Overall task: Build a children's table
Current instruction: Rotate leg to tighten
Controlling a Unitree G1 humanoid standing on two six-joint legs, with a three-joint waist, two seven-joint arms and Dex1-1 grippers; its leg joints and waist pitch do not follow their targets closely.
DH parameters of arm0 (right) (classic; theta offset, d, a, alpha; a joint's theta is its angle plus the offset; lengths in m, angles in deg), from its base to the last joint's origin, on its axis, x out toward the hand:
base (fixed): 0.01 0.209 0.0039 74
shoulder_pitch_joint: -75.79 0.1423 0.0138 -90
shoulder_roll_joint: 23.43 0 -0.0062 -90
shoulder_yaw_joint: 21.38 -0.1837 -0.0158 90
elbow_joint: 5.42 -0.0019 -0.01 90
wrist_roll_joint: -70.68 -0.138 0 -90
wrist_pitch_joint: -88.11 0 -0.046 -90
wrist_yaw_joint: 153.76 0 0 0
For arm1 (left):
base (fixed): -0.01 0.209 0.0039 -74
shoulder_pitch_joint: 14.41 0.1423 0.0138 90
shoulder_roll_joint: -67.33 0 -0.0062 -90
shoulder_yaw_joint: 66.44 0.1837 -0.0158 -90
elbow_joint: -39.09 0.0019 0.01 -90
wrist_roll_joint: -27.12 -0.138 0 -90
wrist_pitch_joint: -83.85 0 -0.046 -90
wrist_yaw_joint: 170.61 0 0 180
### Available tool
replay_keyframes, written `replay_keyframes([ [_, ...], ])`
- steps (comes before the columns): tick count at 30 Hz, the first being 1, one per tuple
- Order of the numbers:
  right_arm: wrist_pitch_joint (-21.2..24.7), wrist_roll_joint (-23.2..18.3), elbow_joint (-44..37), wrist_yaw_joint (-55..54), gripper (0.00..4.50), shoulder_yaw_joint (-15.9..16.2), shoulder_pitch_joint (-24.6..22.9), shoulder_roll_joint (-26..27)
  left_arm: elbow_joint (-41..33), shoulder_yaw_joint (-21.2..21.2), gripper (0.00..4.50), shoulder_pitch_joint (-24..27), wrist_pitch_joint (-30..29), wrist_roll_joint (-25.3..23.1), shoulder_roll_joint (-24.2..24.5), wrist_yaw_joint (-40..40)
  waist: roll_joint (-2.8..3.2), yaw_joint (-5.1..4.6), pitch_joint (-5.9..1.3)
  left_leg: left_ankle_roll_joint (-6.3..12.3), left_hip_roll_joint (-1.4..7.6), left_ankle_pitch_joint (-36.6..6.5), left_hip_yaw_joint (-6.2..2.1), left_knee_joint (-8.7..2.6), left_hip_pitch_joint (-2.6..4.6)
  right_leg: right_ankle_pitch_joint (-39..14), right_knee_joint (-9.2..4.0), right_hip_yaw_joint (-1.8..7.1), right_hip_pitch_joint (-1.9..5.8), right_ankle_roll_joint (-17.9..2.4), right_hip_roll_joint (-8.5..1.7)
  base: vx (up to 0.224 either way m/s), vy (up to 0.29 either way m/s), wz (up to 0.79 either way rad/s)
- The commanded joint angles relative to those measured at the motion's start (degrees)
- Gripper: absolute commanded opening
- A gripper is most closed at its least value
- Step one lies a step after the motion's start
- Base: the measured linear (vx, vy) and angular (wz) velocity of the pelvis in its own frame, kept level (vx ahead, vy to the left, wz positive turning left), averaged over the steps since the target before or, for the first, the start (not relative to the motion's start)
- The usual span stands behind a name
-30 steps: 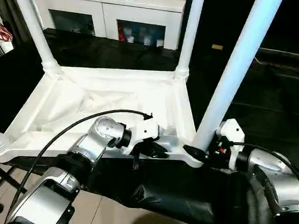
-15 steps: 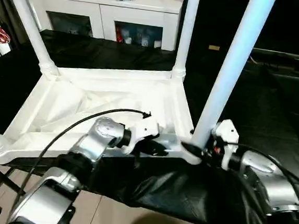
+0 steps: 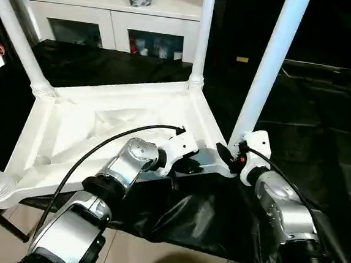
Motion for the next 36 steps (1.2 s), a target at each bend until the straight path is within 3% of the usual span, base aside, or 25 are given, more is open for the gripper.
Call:
replay_keyframes([
  [1, 3.0, -2.2, 0.6, 5.6, 2.69, 5.7, -1.0, 3.6, -1.2, 1.4, 0.0, -1.2, 1.4, -0.1, -2.7, -1.0, -0.54, -0.16, -2.94, 0.11, 1.98, -23.4, -1.19, -5.05, 0.7, -23.0, -5.18, 1.98, 1.46, -8.8, -3.27, 0.0, 0.0, 0.0],
  [3, 4.4, -3.6, -0.9, 7.6, 2.69, 4.9, -1.6, 2.5, -1.4, 1.2, 0.0, -0.8, 2.5, 0.1, -1.6, 0.2, -0.58, -0.16, -2.99, 0.61, 1.99, -22.8, -1.08, -5.0, 0.59, -20.9, -5.0, 2.07, 1.61, -9.6, -3.25, 0.0, 0.0, 0.0],
  [6, 5.7, -4.3, -2.9, 10.2, 3.14, 4.2, -2.3, 0.3, -2.1, 1.0, 0.0, -0.1, 3.1, 0.7, -0.1, 2.5, -0.63, -0.03, -3.23, 1.45, 2.12, -19.6, -0.88, -4.81, 0.39, -16.2, -4.43, 2.24, 1.9, -11.2, -3.31, 0.0, 0.0, 0.0],
  [7, 5.6, -4.5, -3.6, 12.1, 3.18, 4.6, -2.8, -1.0, -2.4, 0.9, 0.0, 0.1, 3.7, 1.0, 0.3, 3.4, -0.39, -0.04, -3.34, 1.74, 2.1, -18.8, -0.77, -4.66, 0.37, -15.3, -4.3, 2.24, 1.95, -11.7, -3.37, 0.0, 0.0, 0.0],
  [9, 5.4, -4.5, -4.4, 13.8, 3.36, 5.0, -3.2, -2.4, -2.5, 0.7, 0.0, 0.4, 4.0, 1.2, 0.7, 4.0, -0.6, 0.05, -3.37, 2.09, 2.14, -17.9, -0.71, -4.51, 0.25, -14.4, -4.27, 2.23, 2.21, -11.8, -3.38, 0.0, 0.0, 0.0],
  [12, 5.0, -5.1, -7.2, 22.1, 3.36, 6.0, -5.0, -9.0, -3.8, 0.5, 0.0, 1.5, 6.3, 2.3, 3.0, 8.4, -0.92, 0.58, -3.74, 3.73, 2.22, -13.4, -0.43, -4.01, 0.19, -8.3, -3.58, 2.25, 2.47, -13.5, -3.29, 0.0, 0.0, 0.0],
  [15, 5.0, -5.7, -8.8, 27.7, 3.36, 6.5, -6.1, -12.8, -4.7, 0.6, 0.0, 2.1, 7.1, 2.8, 4.4, 11.2, -0.83, 1.33, -3.85, 5.59, 2.36, -10.1, -0.24, -3.61, 0.1, -4.0, -2.99, 2.12, 2.55, -14.9, -3.22, 0.0, 0.0, 0.0],
  [17, 4.4, -5.4, -8.8, 30.0, 3.36, 6.6, -6.2, -14.6, -5.1, 0.6, 0.0, 2.5, 7.4, 3.4, 5.4, 12.9, -0.8, 1.51, -3.82, 5.71, 2.42, -10.2, -0.21, -3.62, 0.09, -4.8, -2.96, 2.0, 2.59, -15.2, -3.25, 0.0, 0.0, 0.0],
  [18, 4.2, -5.4, -8.5, 31.0, 3.21, 6.5, -6.1, -15.3, -5.1, 0.6, 0.0, 2.7, 7.4, 3.4, 5.7, 13.4, -0.35, 1.43, -3.69, 5.28, 2.46, -11.4, -0.2, -3.75, 0.15, -6.2, -3.23, 1.96, 2.46, -15.2, -3.19, 0.0, 0.0, 0.0],
  [23, 4.0, -7.4, -8.2, 33.9, 2.87, 5.4, -5.4, -17.0, -5.0, 0.7, 0.0, 2.8, 8.1, 3.8, 6.6, 15.1, -0.65, 1.44, -3.52, 3.54, 2.52, -14.4, -0.26, -4.05, 0.42, -11.0, -3.61, 2.06, 2.41, -14.6, -3.24, 0.0, 0.0, 0.0],
  [29, 3.9, -8.1, -8.0, 37.1, 2.56, 5.7, -5.2, -18.3, -4.7, 0.5, 0.0, 2.6, 8.3, 4.0, 6.8, 16.1, -0.85, 1.7, -3.8, 4.61, 2.5, -11.2, -0.18, -3.66, 0.23, -7.1, -3.06, 2.05, 2.49, -15.3, -3.28, 0.0, 0.0, 0.0],
  [30, 4.0, -8.2, -8.0, 37.7, 2.54, 5.8, -5.2, -18.4, -4.7, 0.4, 0.0, 2.5, 8.3, 4.0, 6.8, 16.2, -1.15, 1.69, -3.79, 4.84, 2.48, -11.0, -0.13, -3.63, 0.18, -7.0, -3.07, 2.03, 2.5, -15.4, -3.26, 0.0, 0.0, 0.0],
  [36, 3.6, -8.5, -7.2, 39.4, 2.49, 6.7, -5.0, -18.4, -4.7, 0.4, 0.0, 2.5, 8.1, 4.1, 6.8, 16.8, -1.02, 2.07, -3.74, 5.13, 2.55, -10.8, -0.15, -3.63, 0.28, -8.8, -3.14, 2.0, 2.42, -15.1, -3.35, 0.0, 0.0, 0.0],
])
